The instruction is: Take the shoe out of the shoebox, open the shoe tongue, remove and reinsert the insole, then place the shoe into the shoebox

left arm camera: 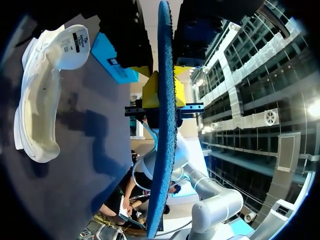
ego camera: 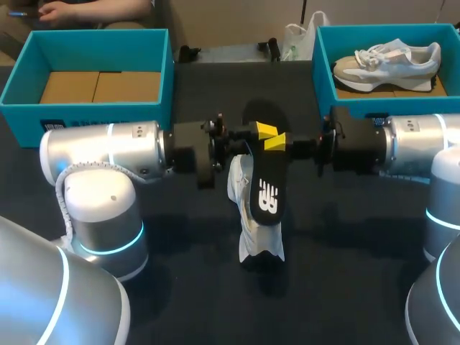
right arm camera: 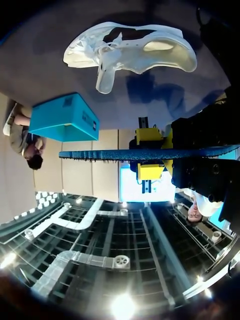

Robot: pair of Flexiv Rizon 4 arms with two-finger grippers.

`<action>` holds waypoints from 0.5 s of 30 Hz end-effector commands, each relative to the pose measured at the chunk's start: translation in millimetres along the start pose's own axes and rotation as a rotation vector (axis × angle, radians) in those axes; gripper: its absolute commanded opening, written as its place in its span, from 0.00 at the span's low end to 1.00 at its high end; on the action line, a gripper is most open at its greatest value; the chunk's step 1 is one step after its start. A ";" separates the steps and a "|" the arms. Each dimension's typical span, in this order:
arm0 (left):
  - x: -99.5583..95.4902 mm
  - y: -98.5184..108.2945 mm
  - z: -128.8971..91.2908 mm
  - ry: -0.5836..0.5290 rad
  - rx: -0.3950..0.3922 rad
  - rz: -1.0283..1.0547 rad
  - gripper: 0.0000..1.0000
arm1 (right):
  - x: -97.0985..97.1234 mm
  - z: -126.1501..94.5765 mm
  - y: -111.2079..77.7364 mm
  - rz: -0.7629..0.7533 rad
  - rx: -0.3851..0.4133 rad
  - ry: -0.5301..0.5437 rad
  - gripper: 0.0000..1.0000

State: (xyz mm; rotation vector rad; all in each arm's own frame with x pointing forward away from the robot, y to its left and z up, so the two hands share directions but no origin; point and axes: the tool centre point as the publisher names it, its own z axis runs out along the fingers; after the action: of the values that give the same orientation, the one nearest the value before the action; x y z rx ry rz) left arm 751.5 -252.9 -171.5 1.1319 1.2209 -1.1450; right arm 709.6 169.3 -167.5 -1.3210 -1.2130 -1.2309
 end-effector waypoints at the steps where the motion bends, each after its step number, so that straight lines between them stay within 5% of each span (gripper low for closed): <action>1: 0.9 -1.0 -0.4 -0.002 -0.006 0.001 0.20 | -0.3 -0.4 -1.6 0.003 -0.003 -0.003 0.00; 5: 1.2 -1.5 -1.3 -0.004 -0.010 -0.006 0.19 | -0.4 -0.6 -1.8 0.005 -0.005 -0.003 0.00; 9: 1.4 -2.2 -1.3 -0.010 -0.019 -0.012 0.00 | -0.7 0.4 -0.9 0.005 -0.001 -0.004 0.00; 15: 3.4 -1.3 -2.4 -0.007 -0.026 -0.026 0.00 | -1.1 0.8 -2.5 0.005 -0.001 -0.005 0.00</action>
State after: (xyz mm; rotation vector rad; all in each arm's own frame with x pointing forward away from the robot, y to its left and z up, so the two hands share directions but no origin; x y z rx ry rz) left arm 751.3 -249.8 -173.9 1.0972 1.2394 -1.1522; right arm 708.1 169.0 -168.4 -1.3250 -1.2129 -1.2249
